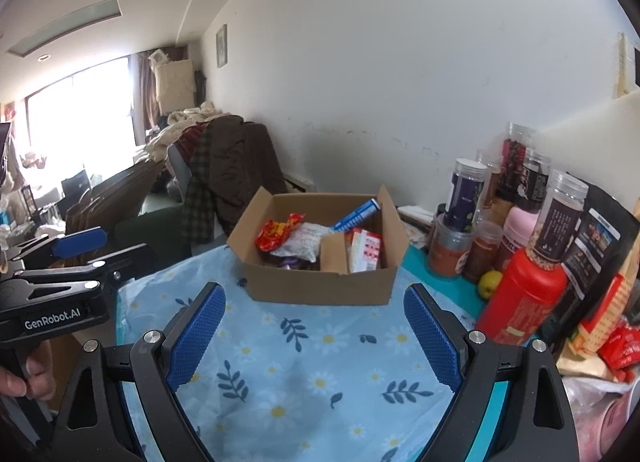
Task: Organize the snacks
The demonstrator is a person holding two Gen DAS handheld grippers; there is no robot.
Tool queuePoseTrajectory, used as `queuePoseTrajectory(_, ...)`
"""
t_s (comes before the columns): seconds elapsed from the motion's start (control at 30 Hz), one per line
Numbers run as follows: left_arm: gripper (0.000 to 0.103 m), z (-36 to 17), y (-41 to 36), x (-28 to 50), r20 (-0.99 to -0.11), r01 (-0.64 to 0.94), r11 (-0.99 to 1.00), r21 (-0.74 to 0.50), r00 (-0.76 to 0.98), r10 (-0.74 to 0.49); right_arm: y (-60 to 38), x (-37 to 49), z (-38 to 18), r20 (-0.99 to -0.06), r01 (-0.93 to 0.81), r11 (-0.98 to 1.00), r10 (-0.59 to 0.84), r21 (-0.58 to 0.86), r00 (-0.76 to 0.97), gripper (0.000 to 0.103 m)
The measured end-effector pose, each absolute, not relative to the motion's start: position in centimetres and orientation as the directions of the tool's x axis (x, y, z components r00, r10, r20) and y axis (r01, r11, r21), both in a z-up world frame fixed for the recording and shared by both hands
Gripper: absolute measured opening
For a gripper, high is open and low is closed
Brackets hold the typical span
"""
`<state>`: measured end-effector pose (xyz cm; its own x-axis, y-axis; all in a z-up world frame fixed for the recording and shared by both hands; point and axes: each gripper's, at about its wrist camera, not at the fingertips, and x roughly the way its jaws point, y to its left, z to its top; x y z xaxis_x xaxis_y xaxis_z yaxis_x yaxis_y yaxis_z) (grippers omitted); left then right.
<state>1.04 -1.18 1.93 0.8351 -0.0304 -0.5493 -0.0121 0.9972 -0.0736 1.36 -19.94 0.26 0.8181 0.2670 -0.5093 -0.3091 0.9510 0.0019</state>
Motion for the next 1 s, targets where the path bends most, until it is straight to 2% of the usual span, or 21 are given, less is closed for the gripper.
queuePoseTrajectory(1.0, 0.081, 2.0, -1.8, 2.2, -0.546, -0.016, 1.000, -0.005, 0.838, 0.011, -20.0, 2.3, -0.6, -0.535, -0.284, 0.959, 0.232, -0.015, 0.812, 0.092)
